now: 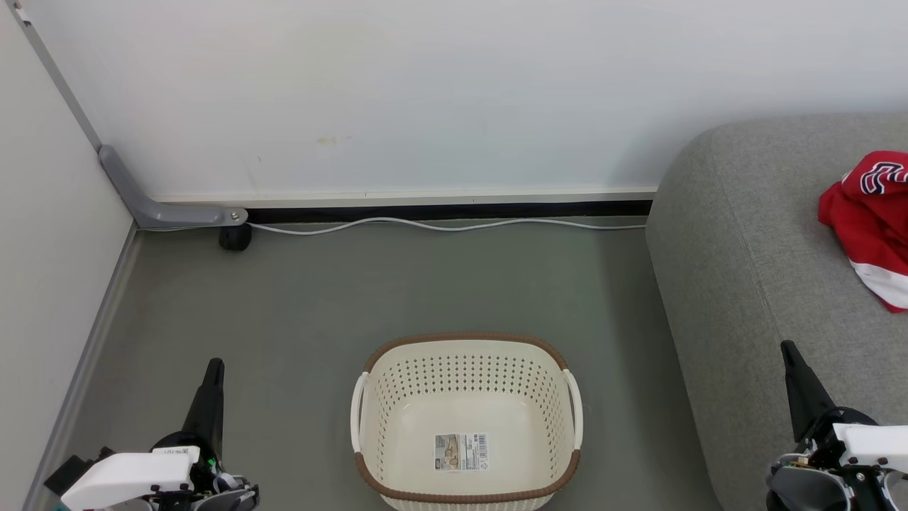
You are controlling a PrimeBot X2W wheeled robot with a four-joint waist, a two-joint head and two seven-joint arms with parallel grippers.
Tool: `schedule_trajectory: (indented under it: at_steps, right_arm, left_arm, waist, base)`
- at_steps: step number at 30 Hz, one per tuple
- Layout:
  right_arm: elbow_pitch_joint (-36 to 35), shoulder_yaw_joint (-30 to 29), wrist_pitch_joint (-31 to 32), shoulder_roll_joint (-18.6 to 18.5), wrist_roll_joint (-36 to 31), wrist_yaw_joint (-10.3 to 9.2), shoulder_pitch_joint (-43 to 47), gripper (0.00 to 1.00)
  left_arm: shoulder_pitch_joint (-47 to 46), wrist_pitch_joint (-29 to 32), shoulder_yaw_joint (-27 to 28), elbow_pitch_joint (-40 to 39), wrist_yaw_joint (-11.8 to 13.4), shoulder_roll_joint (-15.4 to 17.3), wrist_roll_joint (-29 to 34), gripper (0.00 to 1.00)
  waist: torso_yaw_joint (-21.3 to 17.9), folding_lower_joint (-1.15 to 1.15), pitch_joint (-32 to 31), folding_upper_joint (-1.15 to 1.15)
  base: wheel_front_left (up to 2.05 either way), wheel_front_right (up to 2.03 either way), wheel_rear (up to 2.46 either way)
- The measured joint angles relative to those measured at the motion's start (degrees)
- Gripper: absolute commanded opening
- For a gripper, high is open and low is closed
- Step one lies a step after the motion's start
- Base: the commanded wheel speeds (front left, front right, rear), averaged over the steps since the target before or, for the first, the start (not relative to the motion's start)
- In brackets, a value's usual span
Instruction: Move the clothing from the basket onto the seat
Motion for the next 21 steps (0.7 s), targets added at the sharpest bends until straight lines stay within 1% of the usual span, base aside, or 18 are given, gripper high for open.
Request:
schedule_trajectory:
  at_steps: [21]
  right_arm:
    - [0.0, 0.0, 0.0, 0.0, 0.0, 0.00, 0.0, 0.00]
  left_arm:
    - [0.0, 0.0, 0.0, 0.0, 0.0, 0.0, 0.0, 0.00]
  waist:
    - [0.0, 0.00, 0.0, 0.00]
  base:
    - [0.00, 0.00, 0.00]
